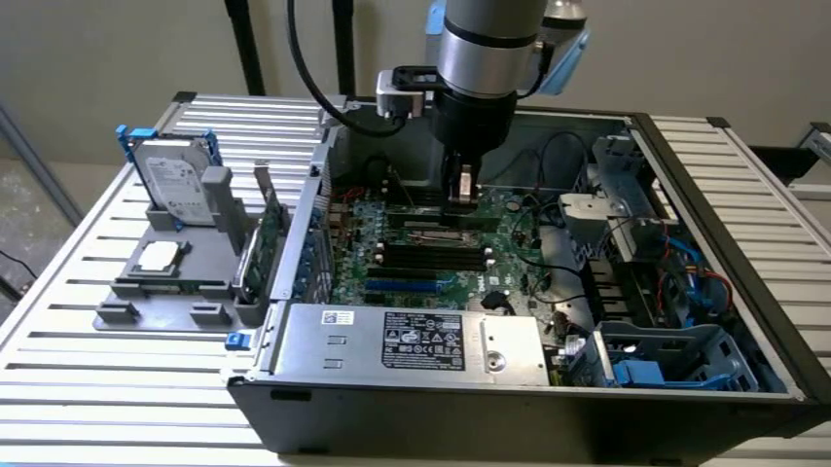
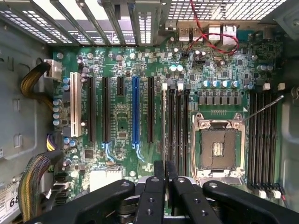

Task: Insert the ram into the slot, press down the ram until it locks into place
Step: 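Insert the ram into the slot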

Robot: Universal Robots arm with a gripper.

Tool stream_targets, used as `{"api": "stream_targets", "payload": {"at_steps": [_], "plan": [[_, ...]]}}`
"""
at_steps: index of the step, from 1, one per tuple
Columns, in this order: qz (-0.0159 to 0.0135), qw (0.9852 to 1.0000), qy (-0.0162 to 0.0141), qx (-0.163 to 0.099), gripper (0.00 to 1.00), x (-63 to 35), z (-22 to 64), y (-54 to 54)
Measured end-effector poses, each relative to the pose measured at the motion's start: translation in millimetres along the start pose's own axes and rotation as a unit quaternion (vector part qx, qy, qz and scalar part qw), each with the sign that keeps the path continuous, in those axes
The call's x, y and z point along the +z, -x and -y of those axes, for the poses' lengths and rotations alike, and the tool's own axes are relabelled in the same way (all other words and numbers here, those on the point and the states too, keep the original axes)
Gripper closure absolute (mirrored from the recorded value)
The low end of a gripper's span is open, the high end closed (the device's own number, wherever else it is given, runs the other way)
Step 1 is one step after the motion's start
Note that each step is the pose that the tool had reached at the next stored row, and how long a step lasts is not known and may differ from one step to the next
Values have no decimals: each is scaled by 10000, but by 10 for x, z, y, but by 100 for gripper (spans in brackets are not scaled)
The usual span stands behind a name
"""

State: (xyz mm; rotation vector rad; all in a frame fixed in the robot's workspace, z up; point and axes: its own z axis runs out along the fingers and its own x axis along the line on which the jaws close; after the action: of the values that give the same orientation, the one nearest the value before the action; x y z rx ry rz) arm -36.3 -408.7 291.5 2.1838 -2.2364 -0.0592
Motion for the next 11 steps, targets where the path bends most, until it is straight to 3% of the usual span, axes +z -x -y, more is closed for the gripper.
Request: {"api": "stream_targets", "payload": {"at_steps": [11], "plan": [[0,10000,0,37,87,200,3,-3]]}}
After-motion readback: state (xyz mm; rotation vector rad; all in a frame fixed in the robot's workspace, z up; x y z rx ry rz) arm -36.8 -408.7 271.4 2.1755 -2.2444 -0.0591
